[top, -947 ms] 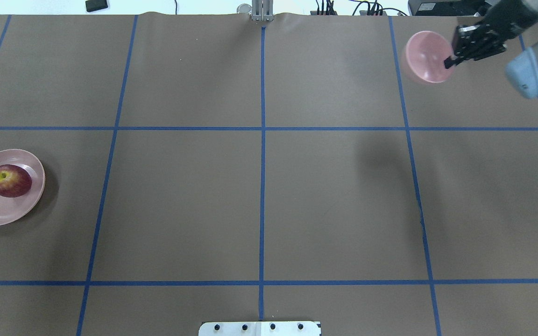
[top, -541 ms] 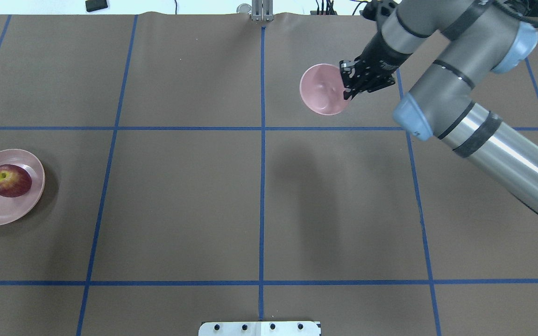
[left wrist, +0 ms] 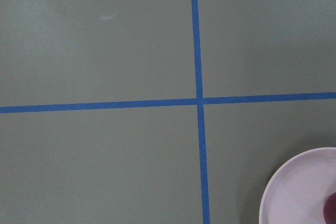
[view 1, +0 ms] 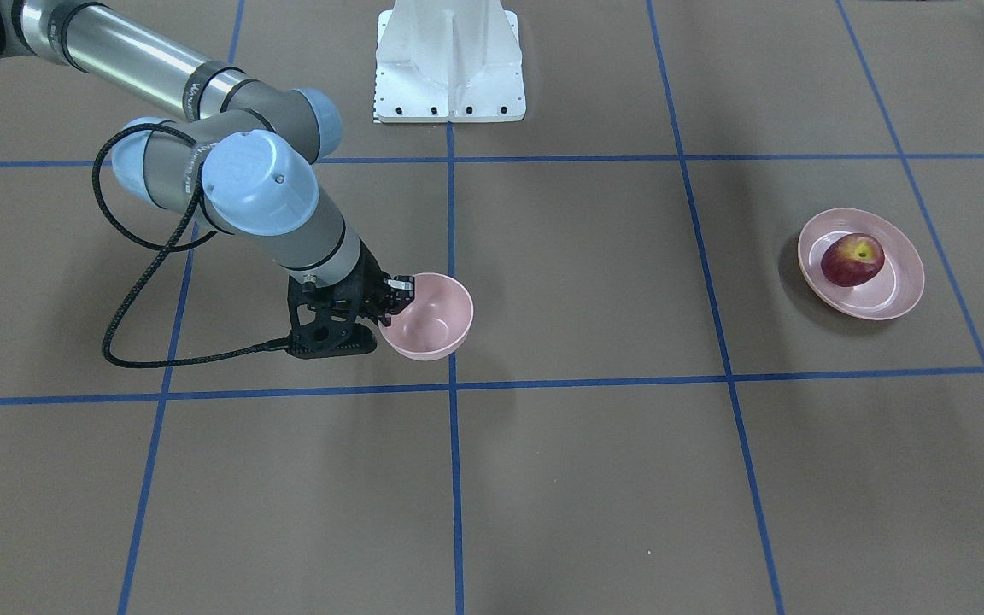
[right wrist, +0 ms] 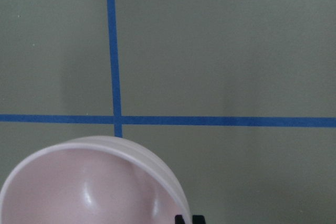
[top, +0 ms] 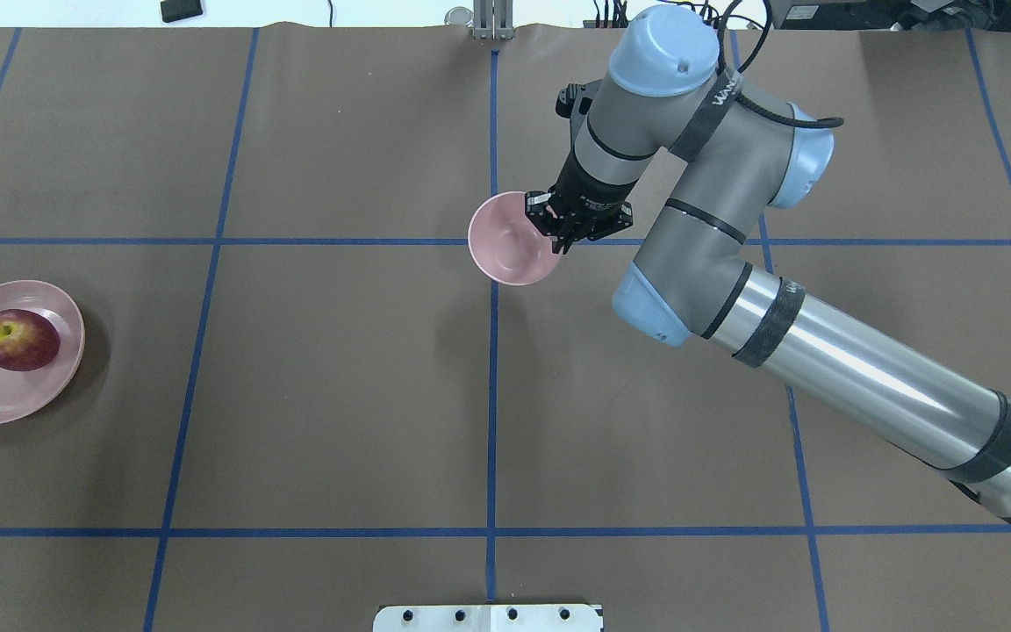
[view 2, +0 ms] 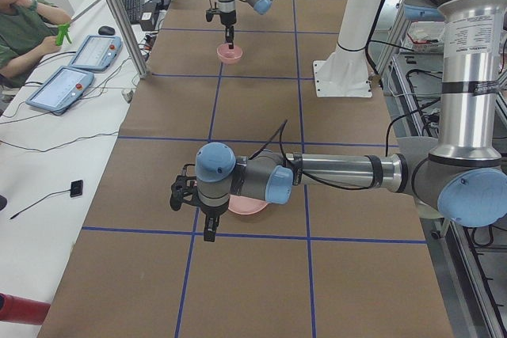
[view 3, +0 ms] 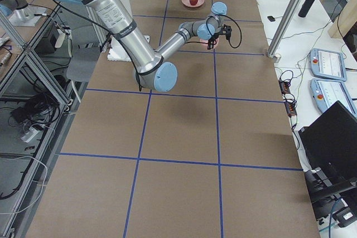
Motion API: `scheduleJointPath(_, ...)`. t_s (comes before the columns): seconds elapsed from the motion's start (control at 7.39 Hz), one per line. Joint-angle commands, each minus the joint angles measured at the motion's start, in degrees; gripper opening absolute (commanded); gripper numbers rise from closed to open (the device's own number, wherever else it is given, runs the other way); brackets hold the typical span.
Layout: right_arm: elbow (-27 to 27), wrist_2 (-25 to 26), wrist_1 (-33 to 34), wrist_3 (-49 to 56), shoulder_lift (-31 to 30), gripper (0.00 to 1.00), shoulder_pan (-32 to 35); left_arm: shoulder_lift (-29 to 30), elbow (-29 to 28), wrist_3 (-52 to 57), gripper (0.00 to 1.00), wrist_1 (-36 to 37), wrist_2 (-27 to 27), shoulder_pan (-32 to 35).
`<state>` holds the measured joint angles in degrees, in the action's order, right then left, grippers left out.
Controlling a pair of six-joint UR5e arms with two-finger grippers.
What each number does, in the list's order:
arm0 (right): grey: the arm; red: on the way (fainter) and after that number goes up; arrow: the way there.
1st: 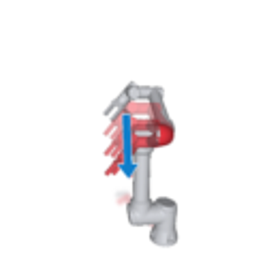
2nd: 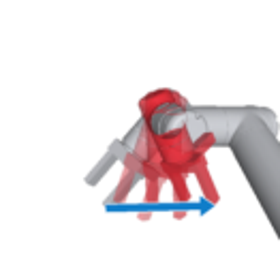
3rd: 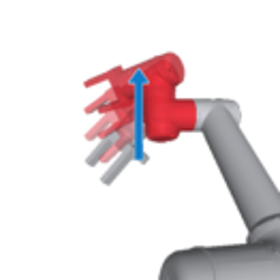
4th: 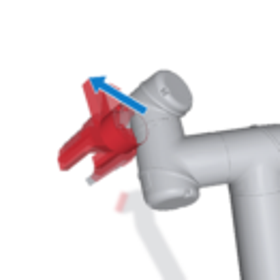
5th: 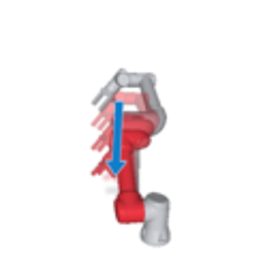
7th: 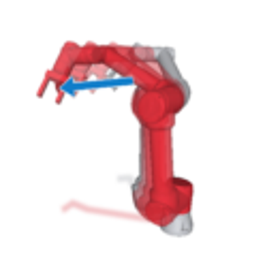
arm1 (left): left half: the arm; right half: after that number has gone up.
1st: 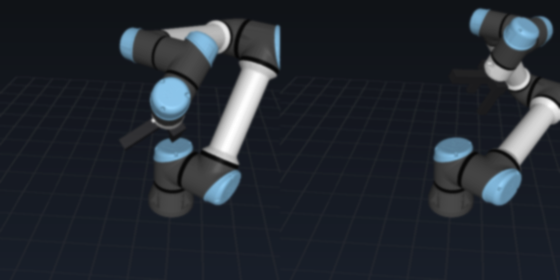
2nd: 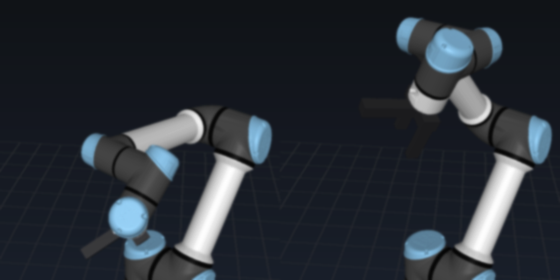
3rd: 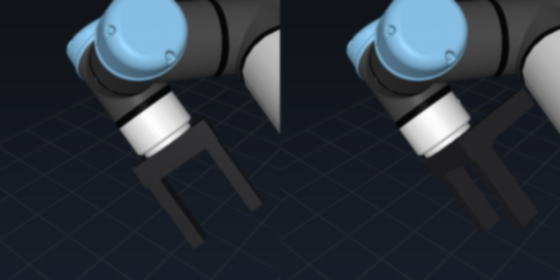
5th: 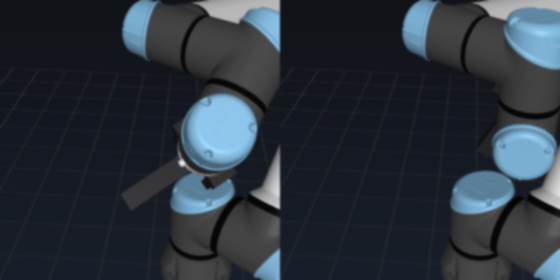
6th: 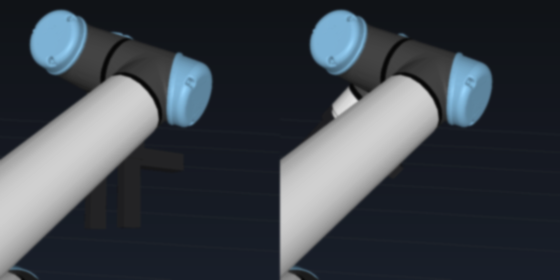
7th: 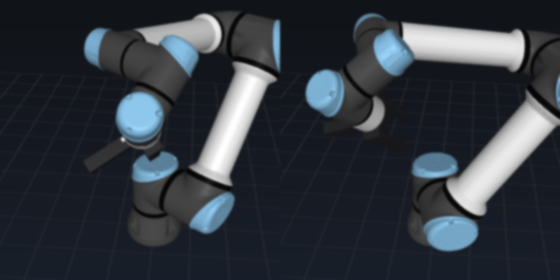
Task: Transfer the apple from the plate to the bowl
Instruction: 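Carry the pink bowl with the right gripper to the table center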
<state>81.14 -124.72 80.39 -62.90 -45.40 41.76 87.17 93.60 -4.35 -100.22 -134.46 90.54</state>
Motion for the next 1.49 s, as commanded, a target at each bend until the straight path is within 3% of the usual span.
scheduleJointPath(0.0, -4.5, 2.6, -0.6, 0.1, 2.8, 0.00, -2.2, 0.0, 0.4, 0.0, 0.98, -0.1, -0.2, 0.1)
scheduleJointPath(0.41, -5.4, 2.7, -2.3, 0.1, 2.5, 0.00, -3.5, 1.2, -0.1, -0.1, 0.98, 0.5, -0.1, 0.0)
scheduleJointPath(0.54, -7.2, 2.7, -5.0, 0.1, 2.5, 0.06, -3.5, 1.9, -0.3, -0.2, 0.98, 0.7, -0.1, 0.0)
scheduleJointPath(0.68, -8.9, 3.3, -8.0, 0.1, 2.2, 0.26, -3.5, 1.9, -0.4, -0.2, 0.98, 0.7, -0.1, 0.0)
scheduleJointPath(0.81, -8.8, 3.5, -8.1, 0.1, 2.4, 0.67, -3.5, 1.9, -0.3, -0.2, 0.98, 0.7, -0.1, 0.0)
scheduleJointPath(0.95, -8.2, 3.5, -8.2, -0.2, 2.6, 1.00, -3.2, 1.9, -0.1, -0.2, 0.98, 0.7, -0.2, 0.1)
scheduleJointPath(1.22, -5.7, -0.8, -7.5, -1.0, 2.7, 1.00, 0.2, 2.5, 1.1, -3.1, 0.98, 0.2, -0.2, 0.0)
scheduleJointPath(1.35, -5.5, -8.5, -7.4, -1.0, 2.3, 1.00, 3.8, 4.1, 2.2, -6.8, 0.98, -0.3, -0.4, -0.5)
